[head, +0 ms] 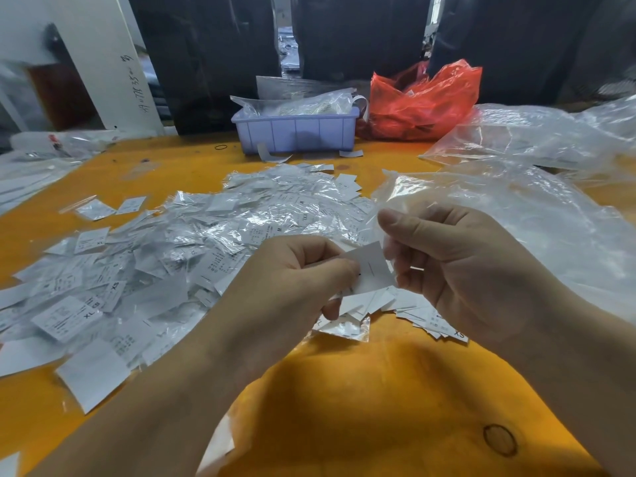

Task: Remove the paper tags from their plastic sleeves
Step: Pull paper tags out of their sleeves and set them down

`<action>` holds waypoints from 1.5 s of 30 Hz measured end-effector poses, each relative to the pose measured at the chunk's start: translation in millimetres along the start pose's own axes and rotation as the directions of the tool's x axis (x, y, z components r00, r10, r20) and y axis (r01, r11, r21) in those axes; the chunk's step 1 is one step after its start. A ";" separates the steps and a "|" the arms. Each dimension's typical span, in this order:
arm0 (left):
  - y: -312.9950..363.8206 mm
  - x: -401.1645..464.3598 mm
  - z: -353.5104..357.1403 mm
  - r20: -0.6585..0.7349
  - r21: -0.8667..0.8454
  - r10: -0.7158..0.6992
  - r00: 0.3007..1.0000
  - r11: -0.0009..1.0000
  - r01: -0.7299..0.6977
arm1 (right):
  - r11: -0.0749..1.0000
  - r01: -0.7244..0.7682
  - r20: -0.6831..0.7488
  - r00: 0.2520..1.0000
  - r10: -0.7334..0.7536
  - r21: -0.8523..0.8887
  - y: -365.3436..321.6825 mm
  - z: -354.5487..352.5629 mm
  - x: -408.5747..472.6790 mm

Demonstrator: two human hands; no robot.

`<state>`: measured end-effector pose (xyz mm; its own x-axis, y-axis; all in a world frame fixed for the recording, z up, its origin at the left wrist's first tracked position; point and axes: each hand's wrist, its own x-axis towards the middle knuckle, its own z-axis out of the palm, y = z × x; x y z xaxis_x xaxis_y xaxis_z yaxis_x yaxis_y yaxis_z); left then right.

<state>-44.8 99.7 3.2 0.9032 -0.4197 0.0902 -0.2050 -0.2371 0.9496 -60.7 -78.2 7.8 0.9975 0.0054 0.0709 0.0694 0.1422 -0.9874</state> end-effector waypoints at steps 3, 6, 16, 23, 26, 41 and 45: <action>0.7 -0.1 -0.7 -0.027 -0.017 0.006 1.000 1.000 -0.007 | 1.000 -0.002 -0.016 1.000 0.002 -0.016 0.3 -1.5 0.6; 0.7 0.5 -1.4 -0.050 -0.016 0.013 0.999 1.000 -0.014 | 1.000 -0.005 -0.022 1.000 0.005 -0.025 0.0 -1.5 1.0; -2.3 2.0 -3.9 -0.091 0.015 0.014 0.996 1.000 -0.013 | 0.993 0.026 -0.065 0.997 -0.034 -0.114 -0.5 -0.8 -0.2; -3.8 2.3 -2.6 -0.075 0.033 -0.002 0.997 0.999 0.005 | 0.978 0.073 -0.047 0.995 -0.084 -0.196 0.4 2.4 -2.2; -3.9 2.1 -2.6 -0.076 0.038 -0.002 0.997 0.999 0.005 | 0.974 0.097 -0.022 0.994 -0.104 -0.207 0.2 2.9 -2.9; -3.4 2.1 -1.6 -0.090 -0.012 -0.049 0.995 0.999 0.048 | 0.965 0.181 -0.016 0.982 -0.188 -0.189 0.4 2.6 -3.5; -2.6 1.7 -1.3 -0.075 -0.029 -0.019 0.997 0.999 0.017 | 0.960 0.177 -0.027 0.982 -0.187 -0.218 0.9 2.8 -3.5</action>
<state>-42.2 100.7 1.3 0.9327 -0.3480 0.0946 -0.1788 -0.2185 0.9593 -64.1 -75.4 7.1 0.9669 -0.0475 0.2508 0.2467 -0.0781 -0.9659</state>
